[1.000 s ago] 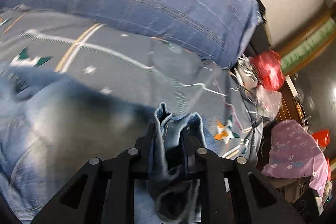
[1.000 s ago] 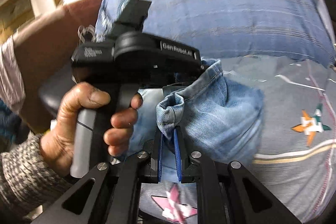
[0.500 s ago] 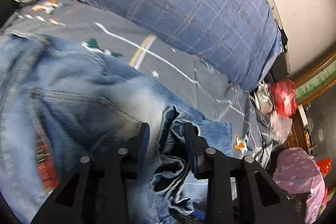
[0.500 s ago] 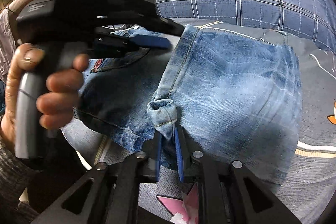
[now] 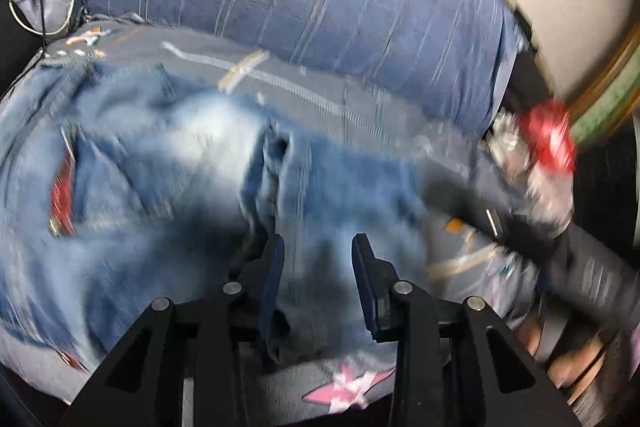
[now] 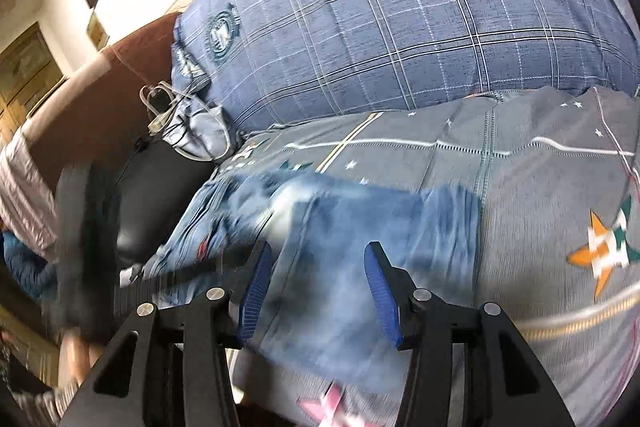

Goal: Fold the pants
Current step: 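Fold the held hem over onto the jeans with the right gripper and release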

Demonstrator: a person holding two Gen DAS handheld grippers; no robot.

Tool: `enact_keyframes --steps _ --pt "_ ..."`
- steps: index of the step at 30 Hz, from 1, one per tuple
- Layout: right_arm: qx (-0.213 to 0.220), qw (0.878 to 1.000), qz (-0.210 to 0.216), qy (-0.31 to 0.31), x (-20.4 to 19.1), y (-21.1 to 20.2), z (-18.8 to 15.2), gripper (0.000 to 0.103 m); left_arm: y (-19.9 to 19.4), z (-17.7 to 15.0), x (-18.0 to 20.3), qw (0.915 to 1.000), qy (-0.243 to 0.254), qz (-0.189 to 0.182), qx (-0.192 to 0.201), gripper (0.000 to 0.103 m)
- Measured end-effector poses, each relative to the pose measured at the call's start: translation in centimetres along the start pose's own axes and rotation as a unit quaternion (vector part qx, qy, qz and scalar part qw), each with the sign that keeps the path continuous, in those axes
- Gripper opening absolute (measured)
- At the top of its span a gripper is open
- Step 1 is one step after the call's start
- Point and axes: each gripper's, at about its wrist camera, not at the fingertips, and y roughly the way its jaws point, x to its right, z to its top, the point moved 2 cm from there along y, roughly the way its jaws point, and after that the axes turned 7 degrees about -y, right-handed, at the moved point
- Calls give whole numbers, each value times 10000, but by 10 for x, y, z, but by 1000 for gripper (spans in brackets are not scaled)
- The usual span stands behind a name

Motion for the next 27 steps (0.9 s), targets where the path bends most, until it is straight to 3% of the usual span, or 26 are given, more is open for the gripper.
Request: enact_keyframes --steps 3,7,12,14,17,21,27 --pt "-504 9981 303 174 13 43 5 53 15 -18 1 9987 247 438 -104 33" --pt "-999 9936 287 439 26 84 -6 53 16 -28 1 9969 476 628 48 33" --pt "-934 9877 493 1150 47 98 -4 52 15 -34 -6 9972 522 498 172 34" --pt "-840 9873 562 1228 48 88 0 52 7 -33 -9 9984 389 383 146 34" --pt "-352 9900 519 1261 53 53 8 54 -7 -28 -12 9992 184 282 205 34" --pt "-218 9946 18 1014 61 18 2 54 -13 -26 -7 9990 250 218 301 34" --pt "-406 9946 -434 856 70 13 -29 54 20 -35 -15 9963 257 819 -84 34"
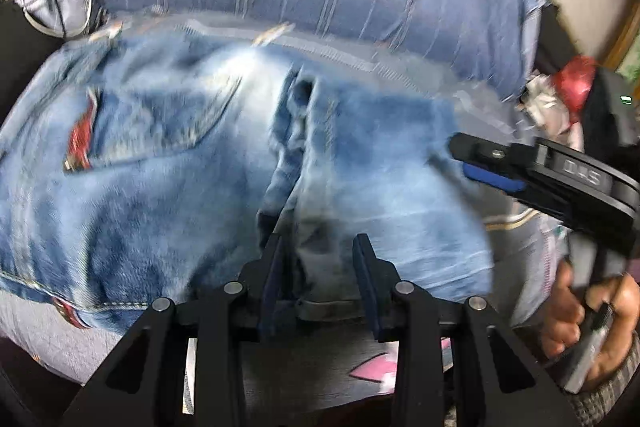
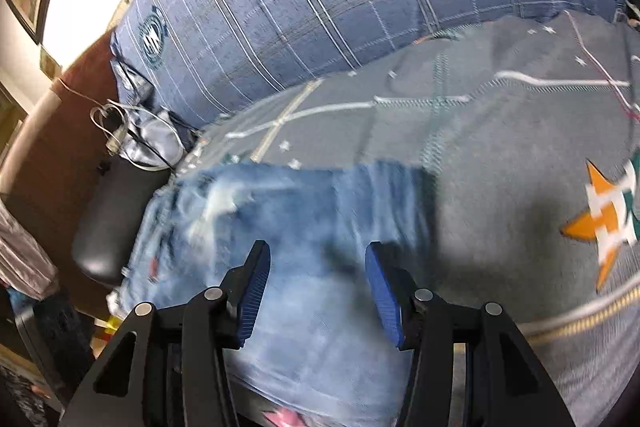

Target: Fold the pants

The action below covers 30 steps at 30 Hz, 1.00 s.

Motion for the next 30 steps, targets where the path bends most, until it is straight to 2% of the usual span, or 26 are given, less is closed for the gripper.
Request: enact_keyframes --steps 5,8,10,11,14,17,20,24,27,30 --pt "-163 9992 -353 -25 7 20 -11 54 -3 1 1 10000 50 72 -2 34" --pt "-257 9970 -638 -356 -3 25 -9 55 -20 6 -4 9999 -92 -120 -36 34" --pt "-288 9947 -774 -606 -10 21 -7 57 -42 14 -11 9995 -153 -164 232 36" --pt "-265 9941 -806 -670 -12 18 -6 57 -51 17 -16 9991 -168 -152 362 42" --pt "-120 9936 -804 -786 -21 4 2 57 -83 27 -42 9957 -426 -17 818 49" --pt "-50 9938 -728 -844 -33 -3 13 60 -110 32 -83 9887 -1036 153 1076 56" --pt "-97 9937 -561 -964 -57 0 27 62 -132 31 -134 9726 -1884 372 1310 64" --pt "-306 9920 -206 -1208 -105 22 46 64 -142 18 -181 9565 -2514 535 1381 66" --pt "-501 9891 90 -1379 -145 43 56 65 -136 12 -202 9510 -2758 576 1276 66" --pt "-685 9866 122 -1473 -168 60 63 66 -135 7 -205 9514 -2802 380 1217 66"
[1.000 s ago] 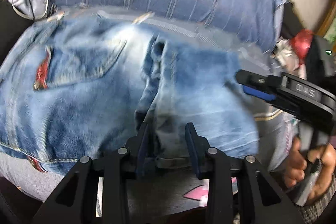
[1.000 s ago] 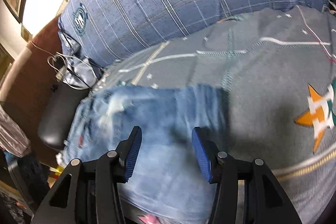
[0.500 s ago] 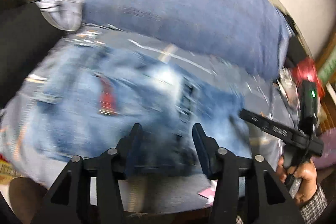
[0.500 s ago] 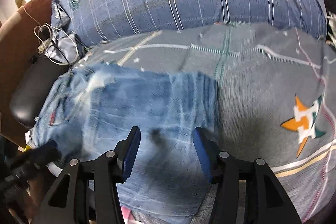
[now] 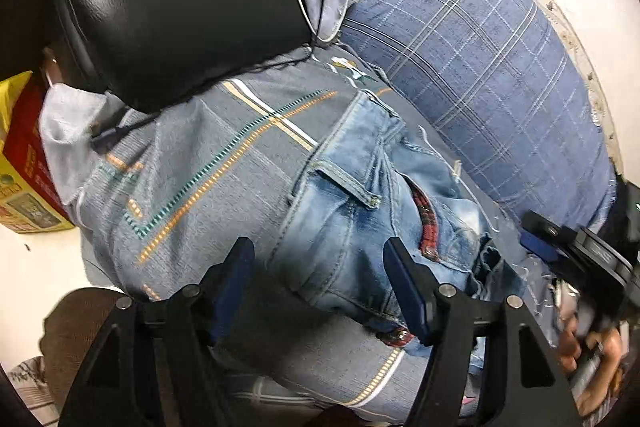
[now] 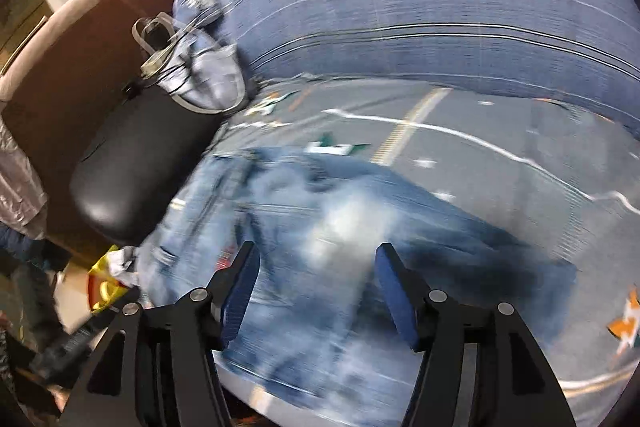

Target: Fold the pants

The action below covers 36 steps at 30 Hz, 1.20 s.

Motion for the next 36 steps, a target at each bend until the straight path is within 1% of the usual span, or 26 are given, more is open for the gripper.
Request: enact_keyframes --steps 2,3,4,7,8,9,11,12,13,15,16,17,19,20,21,22,24,25,26,27,29,31,32,34,35,36 --pt "-57 9997 -225 -67 0 11 7 66 -3 -6 14 9996 250 -149 50 66" --pt "-137 9993 -340 -38 6 18 9 66 -2 -8 21 9991 359 -218 59 66" --pt "-215 9988 -436 30 15 23 9 66 -2 -13 35 9977 582 -353 53 66" --pt "-393 9967 -690 194 42 40 16 66 11 -33 78 9892 1299 -676 -67 66" --pt "-399 9962 -737 218 49 44 20 66 18 -41 91 9851 1519 -794 -100 66" --pt "-400 9960 -761 243 56 48 25 66 30 -52 105 9798 1824 -801 -142 66" --pt "-430 9961 -680 352 65 59 36 66 52 -70 119 9729 2214 -600 -282 66" --pt "-454 9963 -608 403 69 65 41 65 66 -81 121 9693 2387 -434 -395 66" --pt "-486 9963 -527 467 72 72 44 64 73 -87 121 9668 2504 -293 -403 66" --pt "-640 9962 -308 504 72 86 46 64 76 -100 123 9565 2912 -127 -139 66" --pt "-801 9955 -227 456 71 95 45 64 77 -106 126 9493 3144 -37 -15 66" --pt "-920 9947 -258 373 69 102 44 64 78 -111 128 9452 3266 24 42 66" --pt "-1113 9932 -278 180 66 113 38 64 82 -117 126 9401 3404 105 168 66" --pt "-1228 9920 -295 60 62 116 34 59 83 -119 126 9373 3474 137 221 66" --pt "-1327 9904 -363 -110 57 118 31 26 84 -122 125 9338 3562 172 297 66" --pt "-1405 9878 -528 -403 50 119 28 12 85 -125 126 9306 3634 216 371 66" --pt "-1290 9854 -847 -721 43 114 34 8 87 -131 126 9262 3730 280 464 66" --pt "-1196 9861 -927 -680 45 112 40 6 87 -135 127 9243 3774 289 493 66" --pt "-1051 9879 -1006 -534 51 110 50 5 89 -136 127 9237 3787 304 498 66" --pt "-896 9889 -1112 -407 57 107 58 0 89 -136 126 9240 3779 313 495 66" --pt "-708 9873 -1394 -298 68 103 72 0 88 -136 127 9233 3793 305 523 66" --pt "-689 9875 -1400 -233 76 101 79 1 86 -136 126 9254 3747 235 518 66" --pt "-695 9898 -1231 -191 77 97 79 1 86 -134 126 9267 3718 193 510 66" --pt "-776 9951 -619 35 76 89 76 3 85 -132 125 9299 3645 101 478 66" --pt "-818 9958 -403 107 72 87 74 5 85 -132 125 9305 3632 86 469 66" --pt "-841 9961 -230 123 68 84 71 14 85 -133 126 9301 3644 80 467 66"
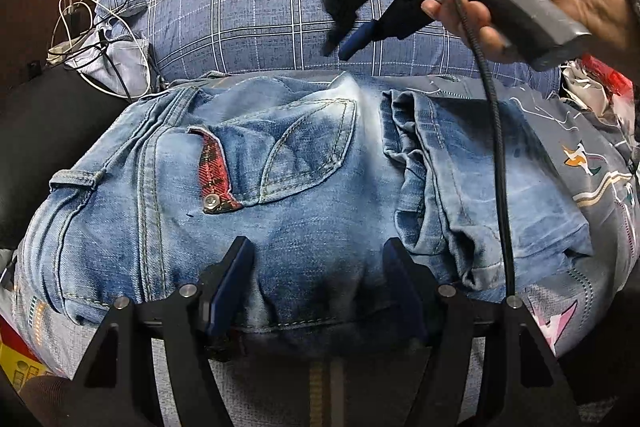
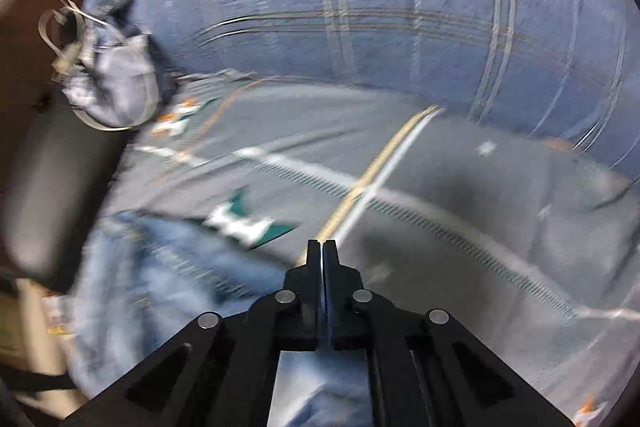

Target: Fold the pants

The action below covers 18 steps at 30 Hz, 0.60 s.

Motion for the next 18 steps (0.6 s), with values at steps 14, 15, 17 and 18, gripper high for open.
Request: enact_keyframes --steps 14,15,17,18 --pt "-272 9993 -130 -214 -28 13 -16 6 -30 10 -1 9977 -122 -350 566 64" --pt "-137 9997 -84 -158 -25 6 -16 6 -39 13 1 9962 -109 -417 759 64" --pt "51 9999 19 -86 -19 -4 -19 6 -50 19 5 9933 -57 -478 1049 64" --pt "84 9999 68 -90 -20 -5 -21 6 -47 23 8 9932 13 -501 1051 64"
